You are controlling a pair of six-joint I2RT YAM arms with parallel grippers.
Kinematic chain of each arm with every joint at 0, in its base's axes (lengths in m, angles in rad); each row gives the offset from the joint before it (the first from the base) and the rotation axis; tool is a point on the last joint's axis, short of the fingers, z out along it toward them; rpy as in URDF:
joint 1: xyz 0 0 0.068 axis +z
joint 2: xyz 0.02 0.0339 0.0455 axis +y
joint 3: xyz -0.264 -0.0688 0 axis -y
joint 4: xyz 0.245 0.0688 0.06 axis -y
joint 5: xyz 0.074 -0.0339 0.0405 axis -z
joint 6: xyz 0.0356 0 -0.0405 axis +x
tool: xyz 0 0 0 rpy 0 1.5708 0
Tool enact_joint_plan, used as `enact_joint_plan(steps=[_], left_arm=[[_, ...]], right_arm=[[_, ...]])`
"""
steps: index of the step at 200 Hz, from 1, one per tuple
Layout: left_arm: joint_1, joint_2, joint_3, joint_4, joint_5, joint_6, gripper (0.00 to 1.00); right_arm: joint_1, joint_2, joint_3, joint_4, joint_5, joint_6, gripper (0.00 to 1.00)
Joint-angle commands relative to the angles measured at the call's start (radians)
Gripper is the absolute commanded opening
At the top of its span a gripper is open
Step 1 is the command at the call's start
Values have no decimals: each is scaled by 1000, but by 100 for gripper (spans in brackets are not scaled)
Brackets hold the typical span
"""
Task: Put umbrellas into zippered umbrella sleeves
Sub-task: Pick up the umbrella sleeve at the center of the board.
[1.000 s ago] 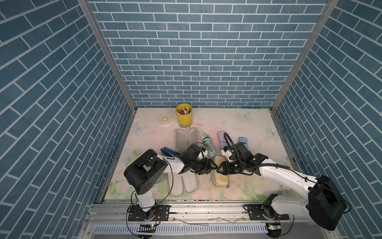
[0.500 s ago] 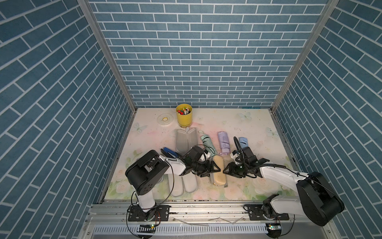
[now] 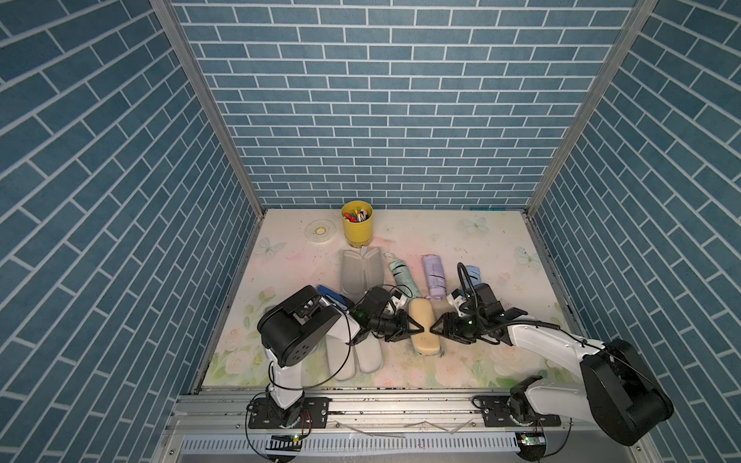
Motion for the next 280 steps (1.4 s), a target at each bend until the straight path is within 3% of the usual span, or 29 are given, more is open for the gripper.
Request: enact_joint_plan(steps=[1,60,83,108,123,136,152,180,241,263,280], left_arm=[[26,-53,26,107,6,-43,5],[92,-230,112,60,5,-19,5],[93,-248,146,58,1,-14,8],[112,-265,182,66,-4,-18,12],[137,-296,194,46,16,-15,25],[170,-330,173,39,38,-15,45],[217,-363,139,26,59,-15,61],[242,-349,141,41,81,-25,79],[215,-221,218,146,96,-84,75],[222,-214,229,50,108,-27,74],[256,-258,228,-104,104,73,76]], right_arm=[[-38,-30,-8,43,-130,1,70],[-63,-2,90,185,-297,85,72],[-62,-6,133,264,-332,141,64],[-61,8,176,312,-358,177,47],[-61,8,195,312,-351,174,35],[-61,12,213,313,-349,175,28],[-62,15,232,311,-358,174,25],[-56,20,260,305,-392,173,24],[-11,40,296,315,-424,158,23],[-11,41,307,325,-430,157,21],[-13,26,344,221,-415,83,21]])
